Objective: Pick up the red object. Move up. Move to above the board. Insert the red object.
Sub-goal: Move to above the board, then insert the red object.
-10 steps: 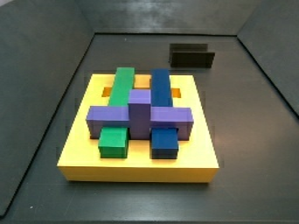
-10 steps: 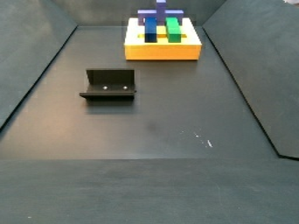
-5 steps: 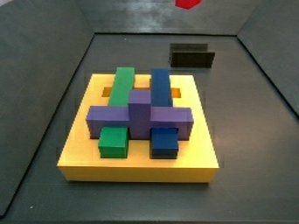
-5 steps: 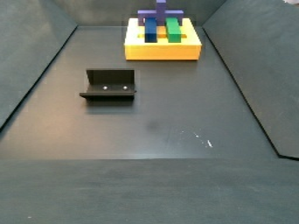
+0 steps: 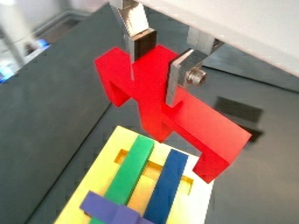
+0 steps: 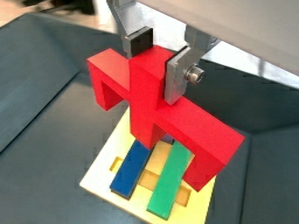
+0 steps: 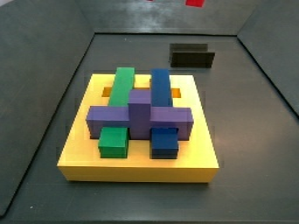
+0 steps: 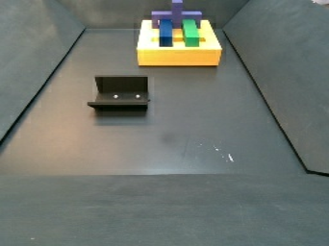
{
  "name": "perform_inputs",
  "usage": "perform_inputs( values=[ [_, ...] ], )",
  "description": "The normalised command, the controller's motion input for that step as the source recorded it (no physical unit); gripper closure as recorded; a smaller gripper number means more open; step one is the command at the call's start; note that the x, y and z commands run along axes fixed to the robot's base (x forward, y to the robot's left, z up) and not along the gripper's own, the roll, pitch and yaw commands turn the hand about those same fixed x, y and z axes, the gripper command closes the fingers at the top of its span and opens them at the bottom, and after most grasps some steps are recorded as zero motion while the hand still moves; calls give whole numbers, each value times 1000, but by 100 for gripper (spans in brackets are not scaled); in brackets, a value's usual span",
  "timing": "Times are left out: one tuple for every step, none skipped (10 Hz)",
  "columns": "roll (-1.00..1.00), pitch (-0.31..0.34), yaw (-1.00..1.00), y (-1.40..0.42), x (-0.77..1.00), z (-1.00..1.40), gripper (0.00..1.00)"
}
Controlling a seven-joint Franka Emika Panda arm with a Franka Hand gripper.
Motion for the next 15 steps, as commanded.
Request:
perform_inputs(
  values=[
    [83, 130, 1000, -50, 52, 23, 100],
    [103, 159, 879, -37, 58, 26, 100],
    [102, 154, 624, -38, 61, 28, 100],
    [99, 146, 398, -33, 68, 29, 100],
    [98, 140, 240, -35, 71, 29, 100],
    [0, 0, 0, 0, 0, -46, 100],
    [-3, -59, 0, 0, 0, -266, 100],
    [-40, -167, 0, 0, -3, -594, 100],
    [0, -176, 0, 0, 0, -889, 100],
    [0, -164, 0, 0, 126, -923, 100],
    [-116, -173, 0, 126, 117, -771, 100],
    [-231, -157, 14, 137, 17, -629, 100],
    [-249, -149, 69, 160, 0, -614, 100],
    [-259, -106, 120, 180, 0, -631, 100],
    [-239, -90, 134, 220, 0, -683, 100]
  ],
)
